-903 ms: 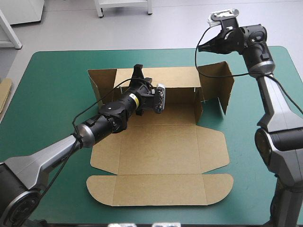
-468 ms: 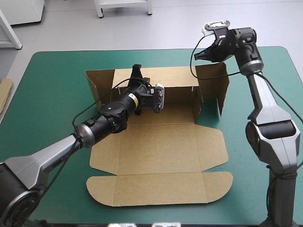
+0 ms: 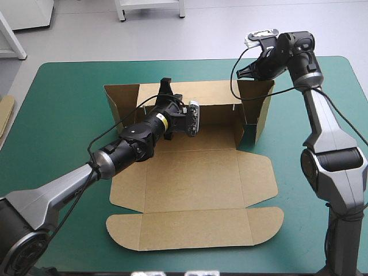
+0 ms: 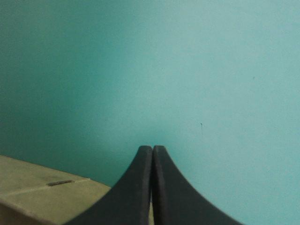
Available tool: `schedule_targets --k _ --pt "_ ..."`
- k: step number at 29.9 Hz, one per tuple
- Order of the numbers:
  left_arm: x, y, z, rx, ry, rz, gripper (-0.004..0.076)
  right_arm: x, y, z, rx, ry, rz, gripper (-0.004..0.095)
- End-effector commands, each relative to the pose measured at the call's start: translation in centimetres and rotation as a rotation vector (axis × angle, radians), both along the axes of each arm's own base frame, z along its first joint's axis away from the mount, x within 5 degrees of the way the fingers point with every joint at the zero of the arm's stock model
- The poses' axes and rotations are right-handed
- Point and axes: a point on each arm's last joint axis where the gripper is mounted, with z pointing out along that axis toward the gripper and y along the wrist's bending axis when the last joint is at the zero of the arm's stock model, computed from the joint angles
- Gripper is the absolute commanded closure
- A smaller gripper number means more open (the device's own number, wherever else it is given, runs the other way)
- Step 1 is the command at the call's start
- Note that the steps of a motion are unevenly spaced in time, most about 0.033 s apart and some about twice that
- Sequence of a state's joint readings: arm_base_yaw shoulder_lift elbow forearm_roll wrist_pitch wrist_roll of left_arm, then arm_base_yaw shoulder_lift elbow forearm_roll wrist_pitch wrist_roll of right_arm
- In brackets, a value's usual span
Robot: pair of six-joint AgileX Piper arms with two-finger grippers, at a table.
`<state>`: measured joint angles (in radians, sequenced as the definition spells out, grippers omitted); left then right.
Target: Fold the box
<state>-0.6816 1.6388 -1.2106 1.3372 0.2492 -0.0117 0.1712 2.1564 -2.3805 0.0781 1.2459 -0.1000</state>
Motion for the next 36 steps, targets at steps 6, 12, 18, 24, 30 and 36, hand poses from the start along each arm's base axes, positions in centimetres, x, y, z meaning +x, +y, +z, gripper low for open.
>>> schedule_targets --k 6,12,18,24,30,36 --pt "-0.3 0.3 2.0 -0.059 -0.031 0.014 0.0733 -3.0 -0.4 2.6 0.017 -0.012 0.043 0.0927" --pt "-0.3 0.4 2.0 -0.056 -0.031 0.022 0.0733 -4.4 -0.4 2.4 0.02 0.025 0.073 0.0927" --pt "-0.3 0.4 2.0 -0.058 -0.03 0.022 0.0733 -6.4 -0.4 2.5 0.043 0.031 0.106 0.0927" --pt "-0.3 0.4 2.0 -0.058 -0.03 0.022 0.0733 -8.6 -0.2 1.4 0.15 -0.114 0.103 0.0925" --pt "-0.3 0.4 2.0 -0.058 -0.03 0.022 0.0733 -11.6 -0.3 -1.5 0.189 -0.206 0.143 0.0925" --pt "-0.3 0.4 2.0 -0.058 -0.03 0.022 0.0733 -14.3 -0.5 -4.2 0.183 -0.256 0.204 0.0925"
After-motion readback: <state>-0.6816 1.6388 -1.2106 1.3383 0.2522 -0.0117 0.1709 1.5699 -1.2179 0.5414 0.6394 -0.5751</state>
